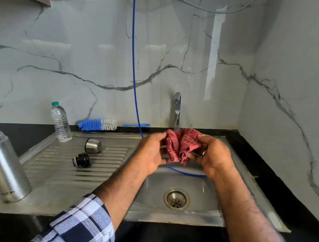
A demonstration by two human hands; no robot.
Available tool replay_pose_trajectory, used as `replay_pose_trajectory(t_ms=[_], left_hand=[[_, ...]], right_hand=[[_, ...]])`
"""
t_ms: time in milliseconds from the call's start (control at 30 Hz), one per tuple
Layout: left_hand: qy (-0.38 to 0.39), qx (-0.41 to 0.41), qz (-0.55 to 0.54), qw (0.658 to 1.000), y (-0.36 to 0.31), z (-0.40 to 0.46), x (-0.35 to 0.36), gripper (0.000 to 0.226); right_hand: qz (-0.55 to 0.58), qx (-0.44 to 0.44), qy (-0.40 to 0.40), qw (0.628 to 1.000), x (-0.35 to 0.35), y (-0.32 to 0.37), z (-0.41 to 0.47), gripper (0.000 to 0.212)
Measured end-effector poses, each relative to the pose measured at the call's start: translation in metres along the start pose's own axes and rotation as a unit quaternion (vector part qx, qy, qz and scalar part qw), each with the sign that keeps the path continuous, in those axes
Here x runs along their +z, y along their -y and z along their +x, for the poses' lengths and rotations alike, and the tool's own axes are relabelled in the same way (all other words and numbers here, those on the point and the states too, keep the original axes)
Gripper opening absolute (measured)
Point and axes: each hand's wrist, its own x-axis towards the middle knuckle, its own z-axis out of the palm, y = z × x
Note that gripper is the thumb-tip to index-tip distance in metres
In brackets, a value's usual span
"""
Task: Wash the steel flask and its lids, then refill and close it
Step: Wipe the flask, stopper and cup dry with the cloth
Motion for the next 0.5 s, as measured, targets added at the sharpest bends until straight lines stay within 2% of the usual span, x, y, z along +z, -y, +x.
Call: replay_pose_trajectory(t_ms=[67, 100, 133, 233, 333, 433, 500], left_hand=[[-0.003, -0.055, -0.049, 0.997, 0.0, 0.005, -0.011, 0.043], [0.0, -0.059, -0.033, 0.998, 0.002, 0.008, -0.015, 0.046], [0.005, -0.056, 0.0, 0.998, 0.005, 0.01, -0.018, 0.043], [0.018, -0.021, 0.088, 0.996, 0.005, 0.014, -0.021, 0.011], [0.019, 0.015, 0.107, 0.994, -0.011, 0.024, -0.021, 0.01], [0.044, 0.045, 0.149, 0.987, -0.029, 0.03, -0.018, 0.011], [0.059, 0.068, 0.183, 0.979, -0.035, 0.028, -0.012, 0.013]], right_hand=[[-0.002, 0.002, 0.005, 1.0, -0.002, 0.004, 0.0, 0.022], [-0.011, -0.004, 0.012, 1.0, -0.003, 0.007, 0.0, 0.024], [-0.018, -0.01, 0.016, 1.0, -0.004, 0.009, -0.001, 0.026], [-0.012, -0.022, 0.01, 1.0, -0.016, 0.02, -0.002, 0.025], [-0.029, -0.023, 0.008, 0.999, -0.04, 0.028, -0.006, 0.018], [-0.074, -0.013, 0.02, 0.997, -0.062, 0.033, -0.018, 0.048], [-0.084, -0.032, -0.002, 0.996, -0.074, 0.038, -0.027, 0.055]])
